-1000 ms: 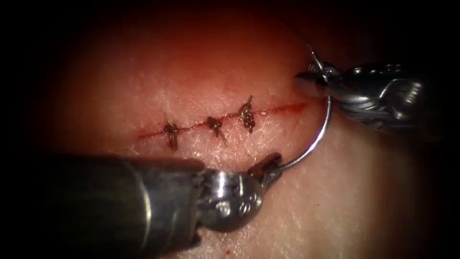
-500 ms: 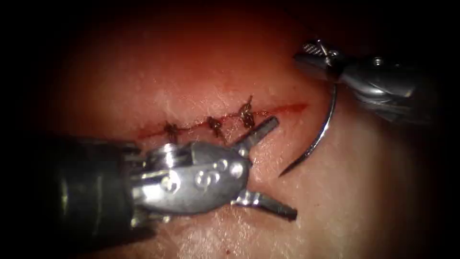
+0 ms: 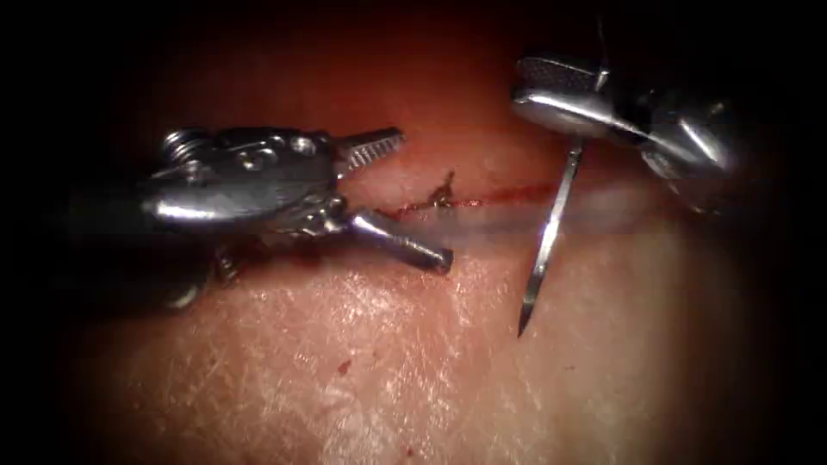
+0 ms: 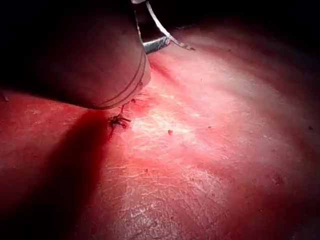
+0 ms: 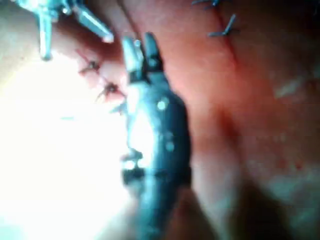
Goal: Wound Closure
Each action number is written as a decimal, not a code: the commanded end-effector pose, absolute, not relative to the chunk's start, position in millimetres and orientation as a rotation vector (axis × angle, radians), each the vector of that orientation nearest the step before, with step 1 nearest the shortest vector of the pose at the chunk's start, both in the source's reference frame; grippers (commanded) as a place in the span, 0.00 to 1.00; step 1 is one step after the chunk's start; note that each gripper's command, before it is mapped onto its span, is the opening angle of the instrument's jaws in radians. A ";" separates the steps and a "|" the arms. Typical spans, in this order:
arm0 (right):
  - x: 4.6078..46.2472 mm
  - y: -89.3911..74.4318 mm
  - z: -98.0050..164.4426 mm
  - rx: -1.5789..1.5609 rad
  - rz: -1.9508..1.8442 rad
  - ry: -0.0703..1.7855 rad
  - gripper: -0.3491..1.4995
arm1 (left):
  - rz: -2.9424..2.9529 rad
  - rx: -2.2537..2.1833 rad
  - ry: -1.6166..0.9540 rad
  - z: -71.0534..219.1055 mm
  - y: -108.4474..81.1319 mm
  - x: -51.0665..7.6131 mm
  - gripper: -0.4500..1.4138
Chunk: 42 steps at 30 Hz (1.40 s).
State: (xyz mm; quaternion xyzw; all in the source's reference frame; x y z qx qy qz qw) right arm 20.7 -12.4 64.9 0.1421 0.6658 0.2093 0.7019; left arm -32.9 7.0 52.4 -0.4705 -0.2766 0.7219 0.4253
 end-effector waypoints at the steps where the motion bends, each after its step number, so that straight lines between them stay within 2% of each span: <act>1: 22.1 -12.9 65.4 0.326 0.459 1.495 0.00 | 1.787 -1.187 -0.715 53.7 6.7 -33.8 0.83; 7: 24.8 -12.2 65.1 0.333 0.393 1.540 0.00 | 1.665 -1.254 -0.850 54.8 6.9 -36.2 0.82; 13: 26.0 -11.9 65.1 0.324 0.348 1.557 0.00 | 1.642 -1.276 -0.880 54.7 7.4 -36.3 0.81; 16: 26.3 -12.1 64.9 0.323 0.339 1.568 0.00 | 1.646 -1.278 -0.880 55.1 7.4 -36.0 0.77; 19: 26.4 -12.2 64.7 0.305 0.328 1.580 0.00 | 1.653 -1.282 -0.883 55.4 7.0 -35.6 0.48; 22: 26.4 -12.2 64.7 0.297 0.318 1.582 0.00 | 1.649 -1.297 -0.900 55.4 6.9 -35.6 0.24; 26: 26.5 -12.3 64.6 0.289 0.314 1.594 0.00 | 1.652 -1.310 -0.908 55.8 6.7 -35.6 0.18; 33: 26.6 -12.4 64.5 0.288 0.307 1.597 0.00 | 1.649 -1.354 -0.935 56.5 6.4 -34.8 0.14; 34: 26.7 -12.4 64.4 0.284 0.311 1.594 0.04 | 1.647 -1.357 -0.937 56.5 6.4 -34.6 0.14; 35: 26.7 -12.4 64.4 0.281 0.342 1.580 0.30 | 1.644 -1.361 -0.939 56.5 6.5 -34.5 0.14; 36: 26.8 -12.4 64.4 0.281 0.380 1.565 0.50 | 1.638 -1.370 -0.941 56.4 6.5 -34.3 0.14; 37: 27.0 -12.5 64.3 0.268 0.431 1.540 0.75 | 1.631 -1.380 -0.947 56.3 6.6 -34.0 0.14; 39: 27.4 -12.5 63.9 0.271 0.485 1.515 0.89 | 1.625 -1.384 -0.940 56.2 6.9 -33.5 0.14; 42: 27.6 -12.7 63.5 0.271 0.499 1.461 0.91 | 1.622 -1.390 -0.941 56.3 6.9 -33.1 0.14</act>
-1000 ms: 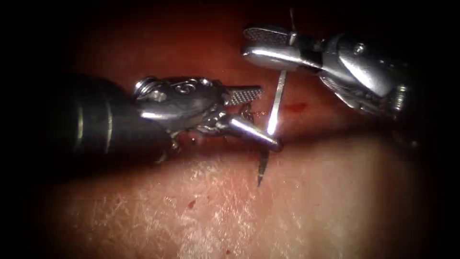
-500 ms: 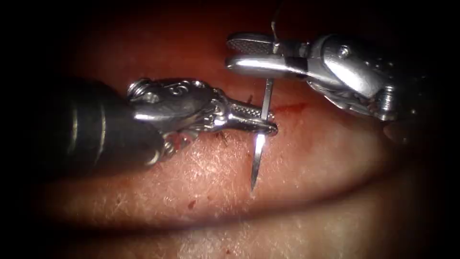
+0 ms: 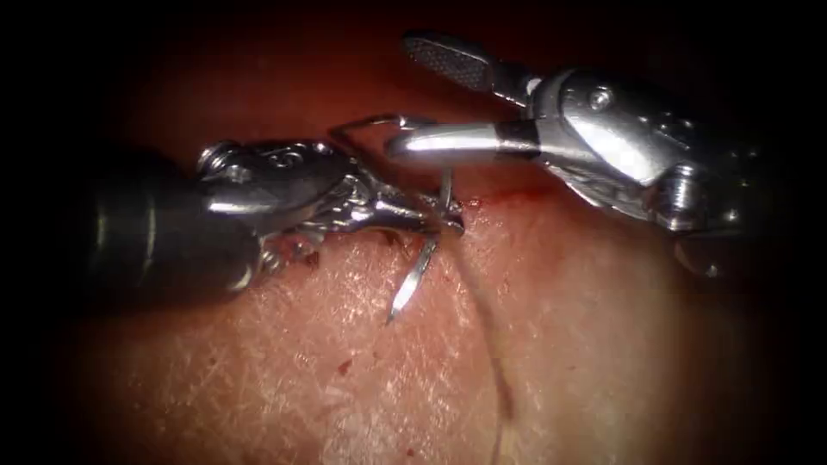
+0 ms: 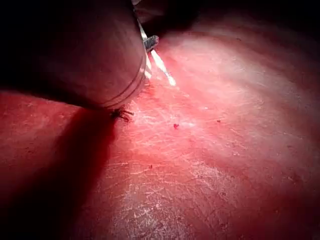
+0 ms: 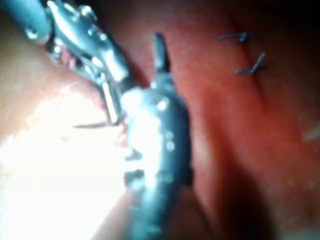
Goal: Wound Closure
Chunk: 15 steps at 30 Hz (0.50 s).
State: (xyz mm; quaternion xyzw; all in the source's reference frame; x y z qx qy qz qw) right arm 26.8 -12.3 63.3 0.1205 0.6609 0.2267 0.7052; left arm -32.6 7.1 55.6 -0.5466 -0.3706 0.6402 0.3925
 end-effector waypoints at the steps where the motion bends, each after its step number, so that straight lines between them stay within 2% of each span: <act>1: 27.7 -12.6 63.2 0.269 0.507 1.430 0.91 | 1.622 -1.389 -0.938 56.3 7.0 -32.8 0.14; 7: 27.6 -12.4 62.1 0.092 0.443 1.344 0.96 | 1.621 -1.379 -0.906 56.5 7.2 -32.3 0.14; 11: 28.0 -13.8 61.0 0.027 0.375 1.264 0.96 | 1.619 -1.368 -0.873 56.7 7.3 -32.0 0.15; 15: 28.5 -16.2 58.7 -0.037 0.300 1.176 0.92 | 1.616 -1.359 -0.846 56.9 7.3 -31.8 0.15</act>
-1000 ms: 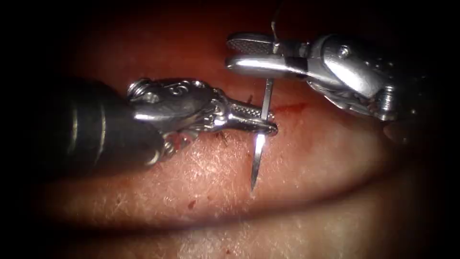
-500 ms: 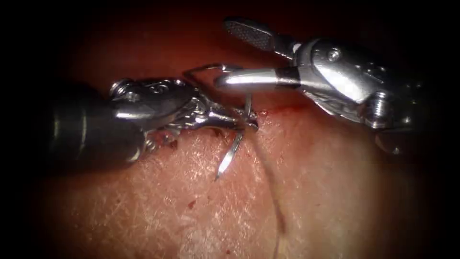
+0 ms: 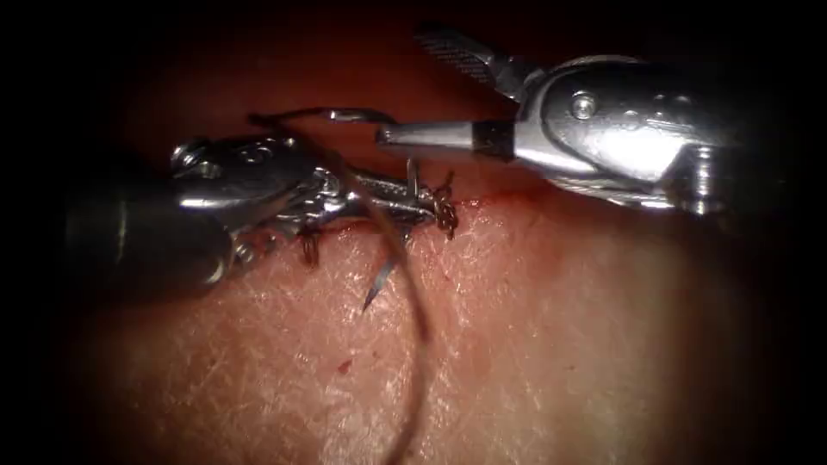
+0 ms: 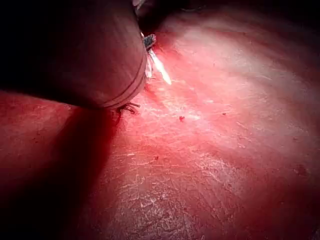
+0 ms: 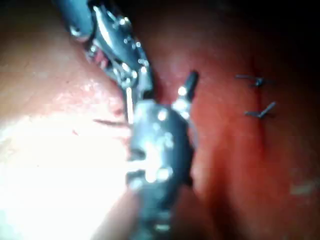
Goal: Wound Closure
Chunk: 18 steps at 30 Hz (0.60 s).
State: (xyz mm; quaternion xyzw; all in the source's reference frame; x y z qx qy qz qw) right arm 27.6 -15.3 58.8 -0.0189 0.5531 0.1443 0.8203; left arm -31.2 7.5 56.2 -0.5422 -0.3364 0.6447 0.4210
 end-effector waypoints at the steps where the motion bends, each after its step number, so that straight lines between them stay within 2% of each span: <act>1: 28.6 -16.6 58.3 -0.038 0.304 1.165 0.90 | 1.616 -1.358 -0.841 56.9 7.3 -31.8 0.15; 7: 29.0 -18.1 56.3 -0.022 0.302 1.080 0.85 | 1.610 -1.345 -0.808 56.8 7.2 -31.7 0.14; 18: 29.4 -16.9 57.1 -0.141 0.384 1.051 0.75 | 1.631 -1.354 -0.767 56.0 6.4 -32.4 0.14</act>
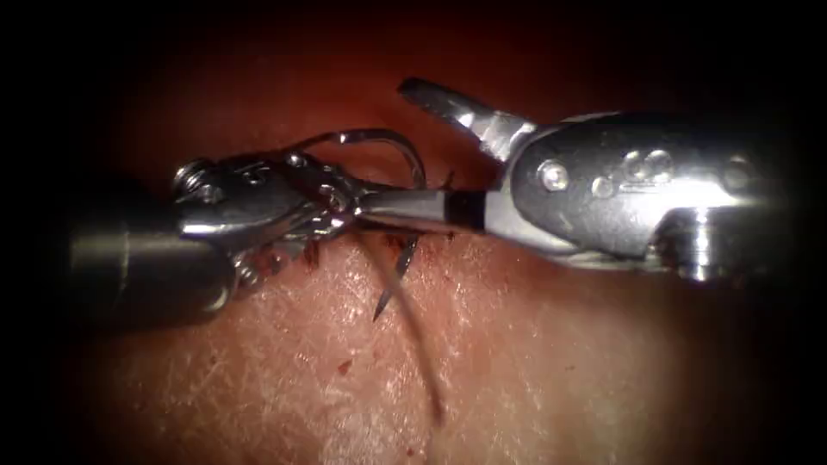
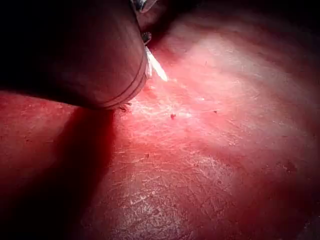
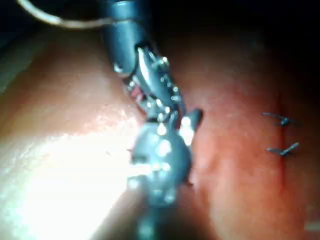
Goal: Wound Closure
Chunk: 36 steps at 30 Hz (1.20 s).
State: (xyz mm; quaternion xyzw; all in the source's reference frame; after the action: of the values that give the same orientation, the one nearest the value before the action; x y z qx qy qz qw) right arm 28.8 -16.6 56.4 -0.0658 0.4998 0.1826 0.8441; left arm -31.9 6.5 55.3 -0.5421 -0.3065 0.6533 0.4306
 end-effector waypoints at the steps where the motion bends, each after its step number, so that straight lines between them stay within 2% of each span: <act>1: 29.4 -16.9 57.2 -0.149 0.384 1.043 0.75 | 1.631 -1.354 -0.767 56.0 6.4 -32.4 0.14; 22: 29.7 -17.2 59.6 -0.169 0.342 1.013 0.57 | 1.654 -1.370 -0.748 54.9 5.8 -32.9 0.13; 23: 29.7 -17.2 59.8 -0.164 0.338 1.007 0.54 | 1.659 -1.373 -0.744 54.9 5.7 -32.9 0.13; 24: 29.8 -17.4 60.1 -0.165 0.336 1.005 0.37 | 1.659 -1.374 -0.747 54.8 5.7 -32.9 0.13; 25: 29.8 -17.5 60.3 -0.164 0.334 1.003 0.14 | 1.664 -1.377 -0.743 54.8 5.7 -32.9 0.13; 26: 29.7 -17.6 60.5 -0.163 0.331 1.003 0.01 | 1.664 -1.377 -0.743 54.8 5.6 -32.9 0.13; 33: 28.8 -18.2 60.8 -0.132 0.392 0.984 0.00 | 1.678 -1.378 -0.738 54.8 5.6 -32.9 0.14; 35: 28.3 -18.0 60.7 -0.117 0.381 1.001 0.00 | 1.678 -1.378 -0.737 54.8 5.6 -33.0 0.25; 36: 28.0 -17.9 60.7 -0.105 0.380 1.008 0.00 | 1.676 -1.375 -0.732 54.8 5.8 -33.1 0.37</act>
State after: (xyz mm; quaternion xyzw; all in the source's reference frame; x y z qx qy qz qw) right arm 27.5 -17.7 60.1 -0.0490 0.4813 0.1779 0.8569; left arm -32.6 6.0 54.1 -0.5463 -0.2883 0.6682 0.4147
